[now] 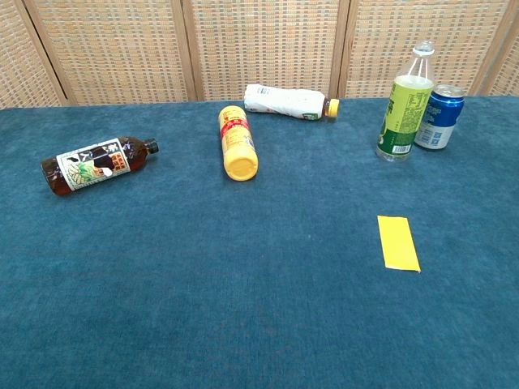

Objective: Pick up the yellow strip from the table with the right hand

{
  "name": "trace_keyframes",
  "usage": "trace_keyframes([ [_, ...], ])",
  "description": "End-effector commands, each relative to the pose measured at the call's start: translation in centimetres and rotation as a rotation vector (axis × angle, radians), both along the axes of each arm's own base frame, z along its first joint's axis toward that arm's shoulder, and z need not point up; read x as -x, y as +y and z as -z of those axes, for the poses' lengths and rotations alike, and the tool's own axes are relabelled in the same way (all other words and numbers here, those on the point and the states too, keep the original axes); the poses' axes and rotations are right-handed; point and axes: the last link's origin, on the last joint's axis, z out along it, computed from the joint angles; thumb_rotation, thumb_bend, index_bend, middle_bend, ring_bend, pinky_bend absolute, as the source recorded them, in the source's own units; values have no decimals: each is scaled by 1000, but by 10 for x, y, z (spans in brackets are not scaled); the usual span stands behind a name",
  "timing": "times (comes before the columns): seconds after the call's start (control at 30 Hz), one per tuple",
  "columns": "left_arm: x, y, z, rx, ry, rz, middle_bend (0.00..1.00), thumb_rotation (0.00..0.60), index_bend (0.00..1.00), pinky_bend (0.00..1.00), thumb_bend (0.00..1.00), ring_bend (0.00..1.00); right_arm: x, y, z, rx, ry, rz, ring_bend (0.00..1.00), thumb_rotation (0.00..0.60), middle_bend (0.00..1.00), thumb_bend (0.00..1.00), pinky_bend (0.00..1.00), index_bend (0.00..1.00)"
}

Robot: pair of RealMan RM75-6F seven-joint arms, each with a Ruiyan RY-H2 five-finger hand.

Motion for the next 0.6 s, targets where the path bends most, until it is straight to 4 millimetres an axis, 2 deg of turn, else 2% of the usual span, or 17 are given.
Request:
trace_keyframes([
  [0.03,0,-1,0,0,0,0,0,600,0,0,0,0,0,1,1,2,-1,1,0,600,0,0,0,0],
  [0.23,0,-3,-1,-2,-4,-4,0,600,0,0,0,0,-2,-2,4,-4,-21,-4,0,600,0,0,0,56],
  [0.33,0,-2,-2,-9,-7,-3,0,600,0,0,0,0,-8,-10,14,-59,-31,-23,0,600,0,0,0,95],
  [0.47,1,1,-3,-13,-11,-6,0,600,0,0,0,0,-38,-38,30,-159,-37,-131,0,600,0,0,0,177],
  [0.6,2,6,-3,-16,-14,-22,0,600,0,0,0,0,-87,-73,52,-310,-100,-233,0,600,0,0,0,256],
])
